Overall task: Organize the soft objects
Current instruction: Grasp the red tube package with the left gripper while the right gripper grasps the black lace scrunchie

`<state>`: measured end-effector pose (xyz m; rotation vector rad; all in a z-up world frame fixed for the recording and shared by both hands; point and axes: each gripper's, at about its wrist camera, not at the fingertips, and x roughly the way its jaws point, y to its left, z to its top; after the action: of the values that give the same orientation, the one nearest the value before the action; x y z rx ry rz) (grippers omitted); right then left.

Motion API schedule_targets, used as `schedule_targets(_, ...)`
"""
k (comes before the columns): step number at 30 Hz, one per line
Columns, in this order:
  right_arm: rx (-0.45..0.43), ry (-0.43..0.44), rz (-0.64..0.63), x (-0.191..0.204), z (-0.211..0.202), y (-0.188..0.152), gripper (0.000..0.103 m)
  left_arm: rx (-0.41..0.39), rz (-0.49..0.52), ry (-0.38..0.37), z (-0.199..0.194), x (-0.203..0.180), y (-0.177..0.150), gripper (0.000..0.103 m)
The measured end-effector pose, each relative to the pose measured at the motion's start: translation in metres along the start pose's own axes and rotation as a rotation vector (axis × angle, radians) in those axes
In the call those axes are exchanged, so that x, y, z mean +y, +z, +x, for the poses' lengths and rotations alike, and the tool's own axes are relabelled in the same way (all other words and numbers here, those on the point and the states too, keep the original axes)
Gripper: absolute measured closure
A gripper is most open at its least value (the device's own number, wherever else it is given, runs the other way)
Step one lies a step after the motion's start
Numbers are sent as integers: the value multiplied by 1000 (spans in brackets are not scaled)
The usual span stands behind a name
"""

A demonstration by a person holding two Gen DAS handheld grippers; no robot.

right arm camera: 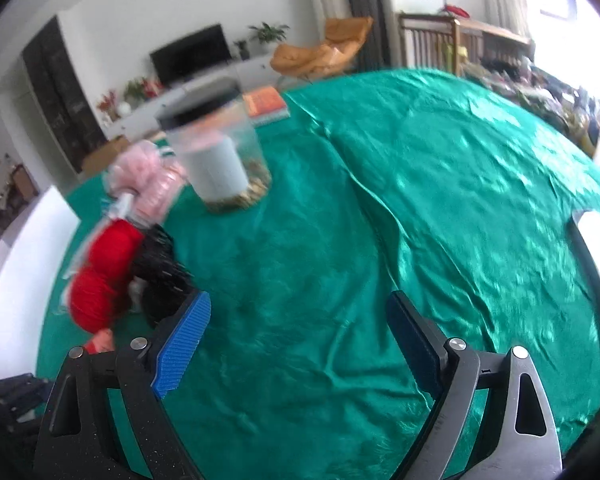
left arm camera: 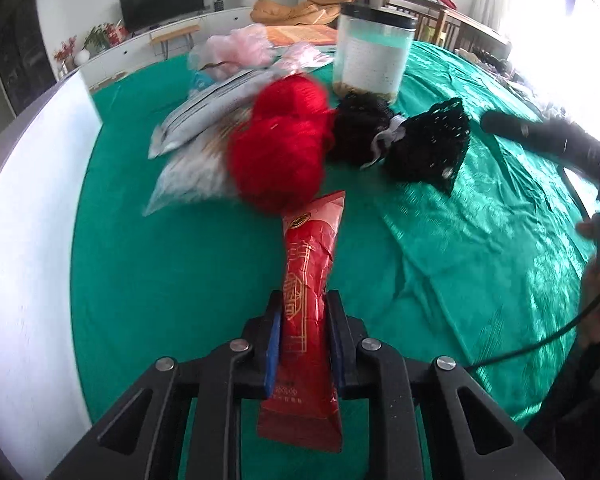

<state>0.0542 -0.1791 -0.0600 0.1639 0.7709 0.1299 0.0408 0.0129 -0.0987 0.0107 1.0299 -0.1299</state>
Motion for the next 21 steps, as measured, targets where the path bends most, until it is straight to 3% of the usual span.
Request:
schedule_targets(2,31,83,-154,34,3,12,12,-7,-1,-4,-3,4,-5,83)
schedule_targets(6,189,116,-444,102,47,19,15,4,36,12,0,1,-6,73)
schedule_targets(7,244,121,-499,113,60,15,25,9,50,23,2,-1,-6,65)
schedule_targets(8,288,111,-536,119,69,11,57,4,62,33,1,-2,-7,61)
schedule_targets(9,324,89,-560,121,76,7,68,1,79,50,2,-4,-7,51)
schedule_targets(10,331,89,-556,119,76,5,69,-6,90,62,2,-5,-7,43)
schedule_targets(11,321,106,-528,112,71,6,69,-11,94,66,2,-5,-8,42)
schedule_targets(17,261,65,-285,34,33,26,70,-24,52,43,7,-1,-5,45)
schedule_targets(20,199,11,-142,-8,32,55,70,-24,64,30,8,-5,-3,64)
schedule_targets(21,183,6,-90,-19,35,64,70,-25,75,33,7,-7,-3,75)
